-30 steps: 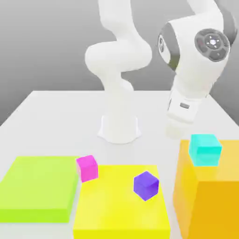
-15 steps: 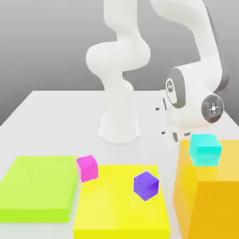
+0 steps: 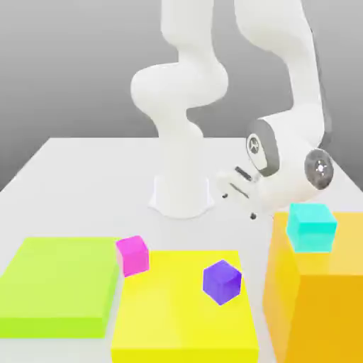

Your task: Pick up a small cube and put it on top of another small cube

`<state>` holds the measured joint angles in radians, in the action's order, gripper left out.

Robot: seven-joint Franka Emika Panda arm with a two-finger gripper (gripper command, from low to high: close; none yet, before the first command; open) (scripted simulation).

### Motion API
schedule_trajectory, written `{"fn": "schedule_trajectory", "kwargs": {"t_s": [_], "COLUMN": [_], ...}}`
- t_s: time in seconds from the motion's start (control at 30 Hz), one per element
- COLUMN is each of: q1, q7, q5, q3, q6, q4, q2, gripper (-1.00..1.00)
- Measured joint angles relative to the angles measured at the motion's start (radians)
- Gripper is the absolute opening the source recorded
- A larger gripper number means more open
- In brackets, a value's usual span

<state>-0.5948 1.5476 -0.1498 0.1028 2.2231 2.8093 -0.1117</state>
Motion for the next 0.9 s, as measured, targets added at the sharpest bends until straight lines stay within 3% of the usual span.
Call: {"fn": "schedule_trajectory", "kwargs": {"t_s": [0.47, 0.87, 0.9], "q1": [0.057, 0.006, -0.001], "q7": [0.639, 0.633, 0.631], "q5": [0.159, 0.217, 0.221], "q3": [-0.003, -0.067, -0.077], "q6": [0.602, 0.823, 0.835], "q4": [-0.006, -0.051, -0.053], "q2": [0.057, -0.174, -0.189], "gripper": [0.0, 0.0, -1.0]}}
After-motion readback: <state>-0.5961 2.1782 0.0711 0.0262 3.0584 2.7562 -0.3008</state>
